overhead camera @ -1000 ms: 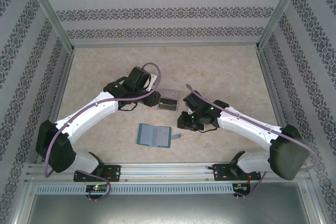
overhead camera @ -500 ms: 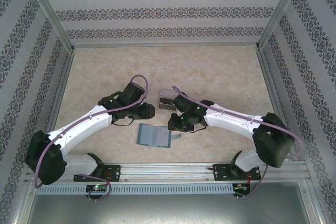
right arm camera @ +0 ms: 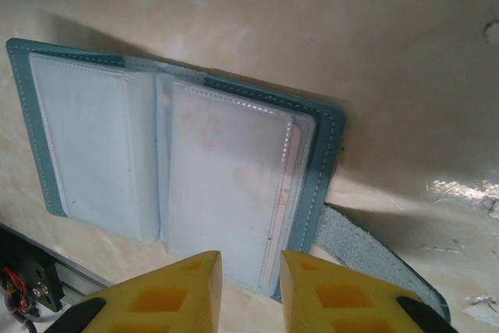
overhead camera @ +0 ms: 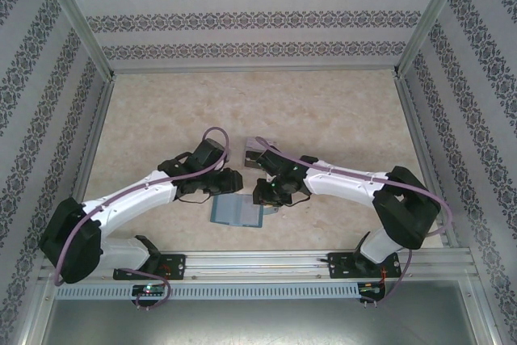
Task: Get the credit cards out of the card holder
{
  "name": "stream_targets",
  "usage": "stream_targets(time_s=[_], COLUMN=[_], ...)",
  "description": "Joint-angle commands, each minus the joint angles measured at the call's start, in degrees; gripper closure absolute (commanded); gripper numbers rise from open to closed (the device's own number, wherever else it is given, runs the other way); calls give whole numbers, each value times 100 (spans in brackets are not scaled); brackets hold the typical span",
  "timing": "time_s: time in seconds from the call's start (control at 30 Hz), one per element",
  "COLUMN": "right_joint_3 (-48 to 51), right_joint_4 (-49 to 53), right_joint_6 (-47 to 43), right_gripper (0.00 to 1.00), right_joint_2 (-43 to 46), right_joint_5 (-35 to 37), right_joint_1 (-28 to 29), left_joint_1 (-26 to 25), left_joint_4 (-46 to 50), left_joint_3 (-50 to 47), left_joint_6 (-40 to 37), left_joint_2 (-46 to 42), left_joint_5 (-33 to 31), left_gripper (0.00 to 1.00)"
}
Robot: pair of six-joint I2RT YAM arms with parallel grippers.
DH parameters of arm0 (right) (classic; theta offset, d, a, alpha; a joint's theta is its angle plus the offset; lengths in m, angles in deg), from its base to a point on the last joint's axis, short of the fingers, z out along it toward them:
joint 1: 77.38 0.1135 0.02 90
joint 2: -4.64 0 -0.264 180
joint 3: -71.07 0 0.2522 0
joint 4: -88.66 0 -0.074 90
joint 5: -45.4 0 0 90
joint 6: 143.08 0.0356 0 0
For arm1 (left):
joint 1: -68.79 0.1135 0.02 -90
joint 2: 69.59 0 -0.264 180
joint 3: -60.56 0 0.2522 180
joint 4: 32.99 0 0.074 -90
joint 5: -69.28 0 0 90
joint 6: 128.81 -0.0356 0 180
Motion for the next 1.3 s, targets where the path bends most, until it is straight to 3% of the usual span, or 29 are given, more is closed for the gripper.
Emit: stream_targets(time_s=[0.0,0.73,1.07,1.27], right_joint_3=[154,648,657,657], right_joint_4=[-4,-57,-65,-32], right_joint_6=[20,-17,-19,-18], right_gripper=[72,77,77,77], right_joint_2=[-81,-308,-266,-234], right_joint_5=[84,519,507,510], right_joint_1=[58,58,58,58], left_joint_1=[-107,-786,-894,-894], left_joint_4=[-529,-1280,-2273,-1682], left_joint_3=[-122,-112,-417,-394], left_joint_6=[366,1088,1548,1282], left_joint_2=[145,1345,1876,1845], left_joint_5=[273,597,986,676], left_gripper=[65,61,59,58])
